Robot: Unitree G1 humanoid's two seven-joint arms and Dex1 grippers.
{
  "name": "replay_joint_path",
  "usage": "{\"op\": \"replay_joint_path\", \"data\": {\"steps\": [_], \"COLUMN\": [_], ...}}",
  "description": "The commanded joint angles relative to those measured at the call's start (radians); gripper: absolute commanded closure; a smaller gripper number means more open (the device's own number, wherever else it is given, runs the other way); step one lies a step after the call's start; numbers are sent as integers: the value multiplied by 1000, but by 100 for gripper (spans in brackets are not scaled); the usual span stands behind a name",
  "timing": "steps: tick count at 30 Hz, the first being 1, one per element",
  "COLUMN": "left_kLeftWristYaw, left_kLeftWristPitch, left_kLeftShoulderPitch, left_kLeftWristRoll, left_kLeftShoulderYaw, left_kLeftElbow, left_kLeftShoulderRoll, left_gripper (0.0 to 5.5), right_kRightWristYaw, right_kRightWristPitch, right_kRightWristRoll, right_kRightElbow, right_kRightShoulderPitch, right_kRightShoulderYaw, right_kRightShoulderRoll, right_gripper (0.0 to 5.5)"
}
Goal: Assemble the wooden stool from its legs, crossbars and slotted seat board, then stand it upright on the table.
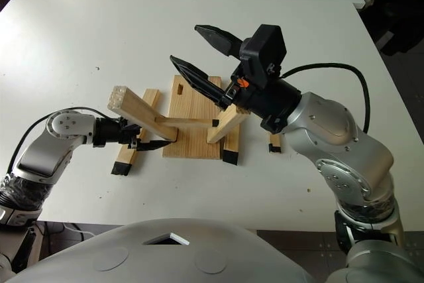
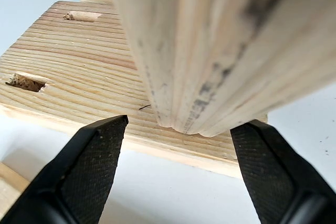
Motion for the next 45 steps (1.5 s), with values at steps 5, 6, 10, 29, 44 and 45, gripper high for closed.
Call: {"op": "replay_joint_path", "data": {"steps": [5,6,10,29,44,45], "left_kLeftWristYaw": [21,19,4,186,190,191], "left_kLeftWristPitch": [25,26,15,-223,-288,-287], "left_kLeftShoulderPitch": [-5,1,30,-95,-45,-45], "left_kLeftWristRoll": [5,1,-8,154,194,194], "left_kLeftShoulderYaw": [-10,-2,28,39,54,61], "left_kLeftElbow": [-44,-51,-62,271,315,319], "left_kLeftShoulderRoll": [-12,-6,33,-101,-87,-84], "left_gripper": [197,197,197,197,197,197], "right_kRightWristYaw": [-150,-153,-94,-56,-17,-15], "right_kRightWristPitch": [-20,-19,11,-118,-137,-137], "right_kRightWristRoll": [162,181,56,-609,-918,-939], "right_kRightElbow": [26,27,96,451,573,573], "right_kRightShoulderPitch": [-151,-121,90,373,388,394], "right_kRightShoulderYaw": [-234,-290,-430,89,136,135], "right_kRightShoulderRoll": [57,34,-64,265,182,170], "right_gripper": [250,250,250,250,250,250]}}
